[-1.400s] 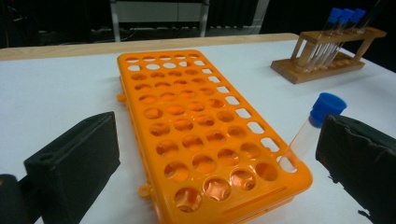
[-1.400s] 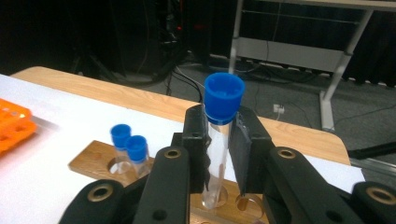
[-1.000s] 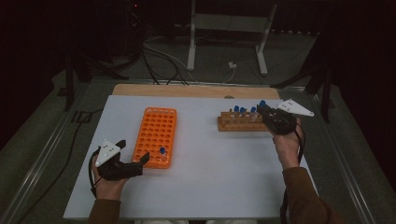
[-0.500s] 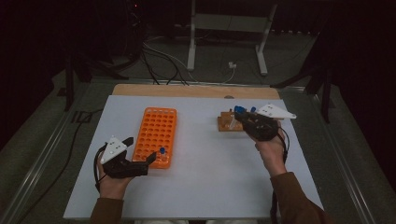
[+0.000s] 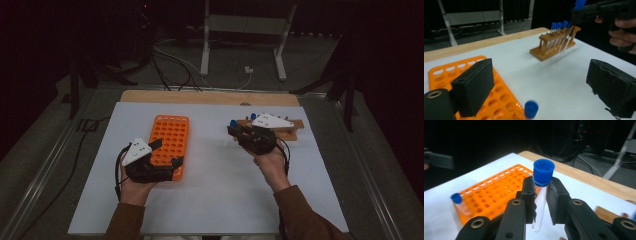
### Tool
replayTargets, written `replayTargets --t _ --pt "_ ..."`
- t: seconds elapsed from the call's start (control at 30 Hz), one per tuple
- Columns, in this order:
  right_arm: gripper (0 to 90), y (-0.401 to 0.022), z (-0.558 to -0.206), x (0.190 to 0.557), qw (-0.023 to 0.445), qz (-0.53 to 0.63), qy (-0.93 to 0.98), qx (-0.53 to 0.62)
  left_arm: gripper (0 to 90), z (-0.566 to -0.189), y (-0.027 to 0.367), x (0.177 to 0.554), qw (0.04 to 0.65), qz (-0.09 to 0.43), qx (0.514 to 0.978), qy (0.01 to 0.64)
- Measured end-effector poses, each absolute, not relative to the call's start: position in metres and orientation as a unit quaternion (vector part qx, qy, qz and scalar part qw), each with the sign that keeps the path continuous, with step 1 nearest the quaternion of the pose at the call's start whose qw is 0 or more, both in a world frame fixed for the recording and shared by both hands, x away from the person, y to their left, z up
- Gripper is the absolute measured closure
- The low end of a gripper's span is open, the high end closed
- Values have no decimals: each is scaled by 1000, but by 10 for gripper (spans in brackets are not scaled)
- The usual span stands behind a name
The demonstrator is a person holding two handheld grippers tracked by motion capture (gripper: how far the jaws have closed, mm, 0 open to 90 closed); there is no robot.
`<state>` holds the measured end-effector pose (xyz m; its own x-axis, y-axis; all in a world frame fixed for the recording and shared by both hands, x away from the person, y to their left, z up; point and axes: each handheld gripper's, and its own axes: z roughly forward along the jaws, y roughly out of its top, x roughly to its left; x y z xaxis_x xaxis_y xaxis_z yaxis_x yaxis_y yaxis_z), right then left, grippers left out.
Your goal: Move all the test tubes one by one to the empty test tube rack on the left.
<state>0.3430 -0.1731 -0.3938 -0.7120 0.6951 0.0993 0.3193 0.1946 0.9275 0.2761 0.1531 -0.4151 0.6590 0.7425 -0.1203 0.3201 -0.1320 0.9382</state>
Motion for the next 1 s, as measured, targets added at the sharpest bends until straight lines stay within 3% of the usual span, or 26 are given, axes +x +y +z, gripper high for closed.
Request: replayTargets --t 0.43,1.0 --pt "774 -132 -382 331 144 550 768 294 256 -408 125 287 542 199 737 351" --pt "774 -102 -378 322 113 553 782 263 671 -407 105 290 525 214 761 316"
